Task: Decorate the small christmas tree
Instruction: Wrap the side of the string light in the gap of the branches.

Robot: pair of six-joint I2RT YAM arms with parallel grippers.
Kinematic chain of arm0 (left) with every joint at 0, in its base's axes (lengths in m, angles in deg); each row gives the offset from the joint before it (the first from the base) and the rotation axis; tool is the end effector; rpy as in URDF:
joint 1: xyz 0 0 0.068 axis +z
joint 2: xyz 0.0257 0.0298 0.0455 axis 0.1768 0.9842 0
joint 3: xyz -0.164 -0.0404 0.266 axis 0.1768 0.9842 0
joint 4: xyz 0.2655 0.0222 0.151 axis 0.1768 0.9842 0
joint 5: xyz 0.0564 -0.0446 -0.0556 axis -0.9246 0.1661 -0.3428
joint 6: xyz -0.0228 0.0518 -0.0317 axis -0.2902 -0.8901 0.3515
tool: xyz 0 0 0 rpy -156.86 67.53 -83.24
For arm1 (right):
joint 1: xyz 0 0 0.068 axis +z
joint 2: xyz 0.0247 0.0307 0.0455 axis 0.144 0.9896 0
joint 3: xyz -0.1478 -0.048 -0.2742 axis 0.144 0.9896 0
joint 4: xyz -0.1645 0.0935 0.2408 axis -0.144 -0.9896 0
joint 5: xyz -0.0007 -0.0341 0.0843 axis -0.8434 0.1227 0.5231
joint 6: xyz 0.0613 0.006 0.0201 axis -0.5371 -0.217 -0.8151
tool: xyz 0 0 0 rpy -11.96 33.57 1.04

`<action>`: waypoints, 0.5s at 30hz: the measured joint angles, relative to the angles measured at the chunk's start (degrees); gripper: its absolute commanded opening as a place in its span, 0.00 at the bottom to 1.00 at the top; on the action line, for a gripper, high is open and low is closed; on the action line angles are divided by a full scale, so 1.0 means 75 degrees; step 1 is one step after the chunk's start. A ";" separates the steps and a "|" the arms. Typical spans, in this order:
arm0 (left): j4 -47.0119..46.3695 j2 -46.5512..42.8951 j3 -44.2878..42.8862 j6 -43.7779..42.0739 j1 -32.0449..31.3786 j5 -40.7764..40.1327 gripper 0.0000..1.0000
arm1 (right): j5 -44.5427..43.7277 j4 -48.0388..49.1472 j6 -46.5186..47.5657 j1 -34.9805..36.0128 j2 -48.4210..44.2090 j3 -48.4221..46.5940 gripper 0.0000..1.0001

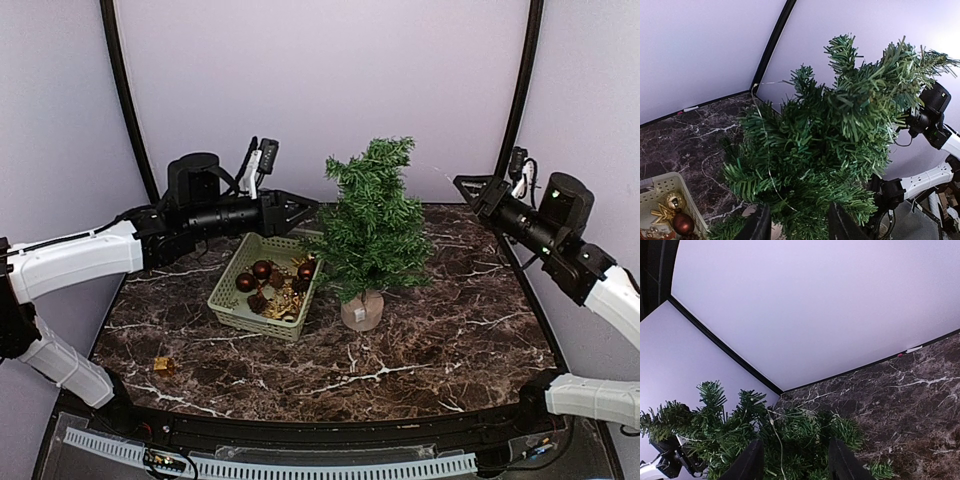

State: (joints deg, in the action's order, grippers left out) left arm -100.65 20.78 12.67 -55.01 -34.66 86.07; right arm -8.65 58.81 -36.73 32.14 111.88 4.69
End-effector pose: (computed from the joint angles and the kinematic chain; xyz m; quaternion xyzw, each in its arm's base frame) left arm 0.2655 -0.2862 0.3951 0.2432 0.6809 -0.4733 0.5031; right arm 0.2127 0.1022 0.3965 0.0768 0.6986 0.4425 0.5570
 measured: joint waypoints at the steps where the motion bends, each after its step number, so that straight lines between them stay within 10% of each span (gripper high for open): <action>1: -0.0058 0.0003 0.0050 0.0087 0.0000 0.0061 0.44 | 0.0003 0.0070 -0.0006 -0.0003 0.0050 0.0000 0.34; 10: -0.0516 0.0055 0.0577 0.0685 -0.0117 0.0627 0.62 | 0.0184 0.0466 0.0017 -0.0041 0.0530 -0.0003 0.37; 15: -0.0714 0.0073 0.0801 0.0935 -0.0446 0.0644 0.67 | 0.0309 0.0632 -0.0038 -0.0041 0.0463 0.0047 0.09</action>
State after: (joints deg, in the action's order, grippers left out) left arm -106.01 21.32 18.68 -47.99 -38.00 90.90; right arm -6.33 63.56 -37.01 31.83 115.35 5.04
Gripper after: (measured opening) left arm 0.644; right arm 0.250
